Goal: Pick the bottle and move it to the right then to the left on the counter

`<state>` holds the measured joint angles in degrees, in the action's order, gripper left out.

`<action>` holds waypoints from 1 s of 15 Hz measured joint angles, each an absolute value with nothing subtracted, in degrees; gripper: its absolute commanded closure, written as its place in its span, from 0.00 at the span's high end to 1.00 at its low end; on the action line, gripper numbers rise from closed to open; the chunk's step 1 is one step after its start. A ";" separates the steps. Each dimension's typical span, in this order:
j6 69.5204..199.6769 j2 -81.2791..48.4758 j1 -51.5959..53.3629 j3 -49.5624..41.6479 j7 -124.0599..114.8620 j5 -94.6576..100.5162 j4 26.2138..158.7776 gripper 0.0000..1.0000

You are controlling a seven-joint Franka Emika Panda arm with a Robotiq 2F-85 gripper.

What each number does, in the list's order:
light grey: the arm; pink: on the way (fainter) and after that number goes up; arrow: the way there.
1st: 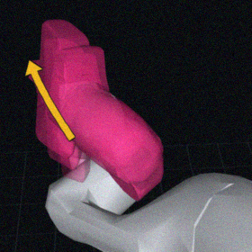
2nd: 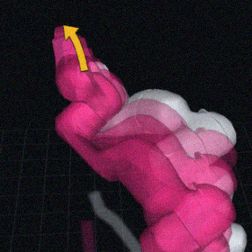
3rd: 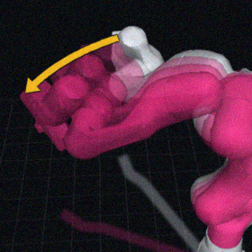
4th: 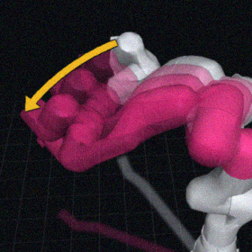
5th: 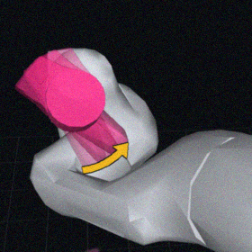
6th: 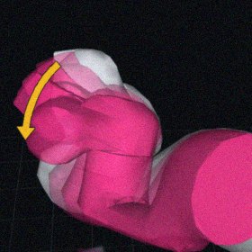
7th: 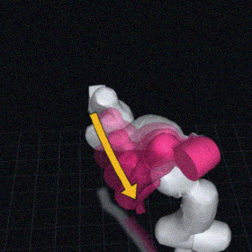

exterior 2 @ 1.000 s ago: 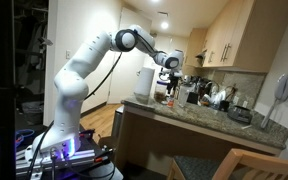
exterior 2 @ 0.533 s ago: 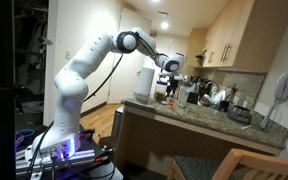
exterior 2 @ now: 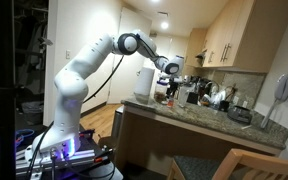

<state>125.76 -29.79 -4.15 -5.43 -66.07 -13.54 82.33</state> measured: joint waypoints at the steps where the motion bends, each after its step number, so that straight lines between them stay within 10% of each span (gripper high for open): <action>1: 125.76 -29.79 -4.14 -5.46 -66.17 -13.53 82.33 1.00; 12: 128.19 -31.38 -4.08 -5.45 -65.90 -13.55 82.35 1.00; 15: 128.50 -32.51 -4.24 -5.47 -65.91 -13.55 82.35 0.65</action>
<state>128.50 -32.51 -4.24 -5.47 -65.91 -13.55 82.35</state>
